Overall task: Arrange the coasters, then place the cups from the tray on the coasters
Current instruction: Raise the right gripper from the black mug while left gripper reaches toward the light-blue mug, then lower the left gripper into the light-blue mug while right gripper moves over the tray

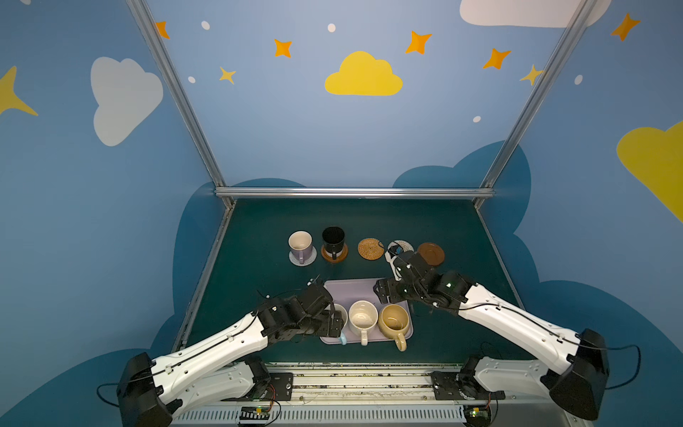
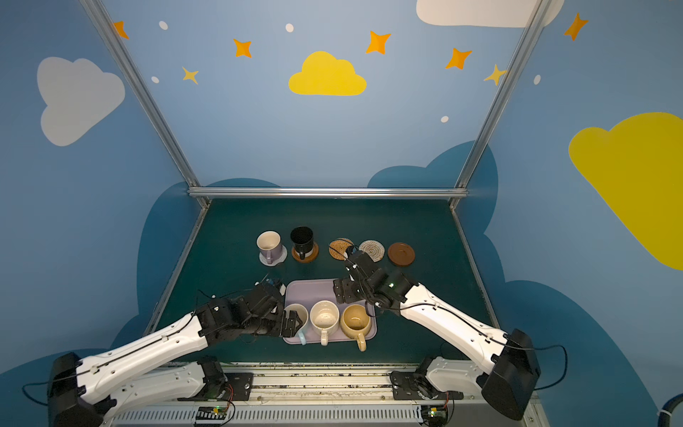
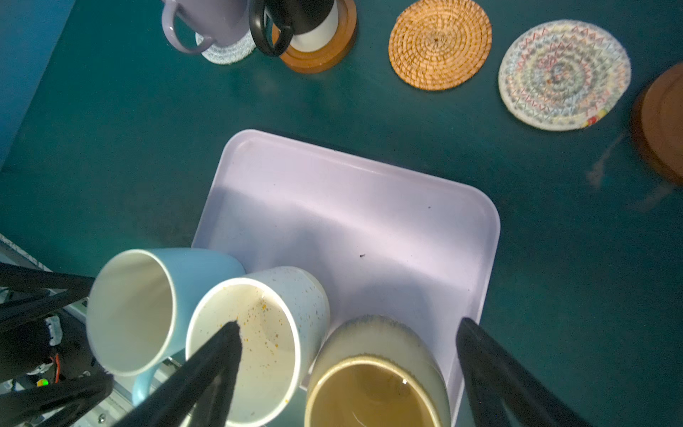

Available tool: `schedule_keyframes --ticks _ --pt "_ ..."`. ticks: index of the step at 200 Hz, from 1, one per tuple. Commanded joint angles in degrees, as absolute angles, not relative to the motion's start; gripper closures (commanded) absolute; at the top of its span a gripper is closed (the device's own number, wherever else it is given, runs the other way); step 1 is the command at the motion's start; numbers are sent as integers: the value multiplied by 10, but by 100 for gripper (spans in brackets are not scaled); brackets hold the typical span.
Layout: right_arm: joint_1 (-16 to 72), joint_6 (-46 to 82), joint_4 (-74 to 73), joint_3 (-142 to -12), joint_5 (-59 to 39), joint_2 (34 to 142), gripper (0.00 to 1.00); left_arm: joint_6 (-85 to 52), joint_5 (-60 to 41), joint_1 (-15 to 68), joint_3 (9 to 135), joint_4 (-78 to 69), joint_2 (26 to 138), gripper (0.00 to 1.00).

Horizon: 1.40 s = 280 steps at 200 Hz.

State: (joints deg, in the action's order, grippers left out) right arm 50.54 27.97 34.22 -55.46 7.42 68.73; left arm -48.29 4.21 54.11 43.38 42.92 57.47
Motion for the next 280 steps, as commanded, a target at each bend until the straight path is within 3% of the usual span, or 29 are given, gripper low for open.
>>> schedule_keyframes --ticks 1,134,218,253,280 --pt "509 298 314 -532 63 668 10 -501 64 553 426 434 577 0" --pt "510 313 340 -548 67 673 9 -510 61 578 426 447 668 1" --pt "510 301 314 -556 15 687 9 -476 78 578 418 425 640 28" --pt "515 310 293 -550 -5 696 10 -470 72 578 396 405 618 54" --pt "520 309 295 -553 -1 700 10 -476 68 578 397 414 631 55"
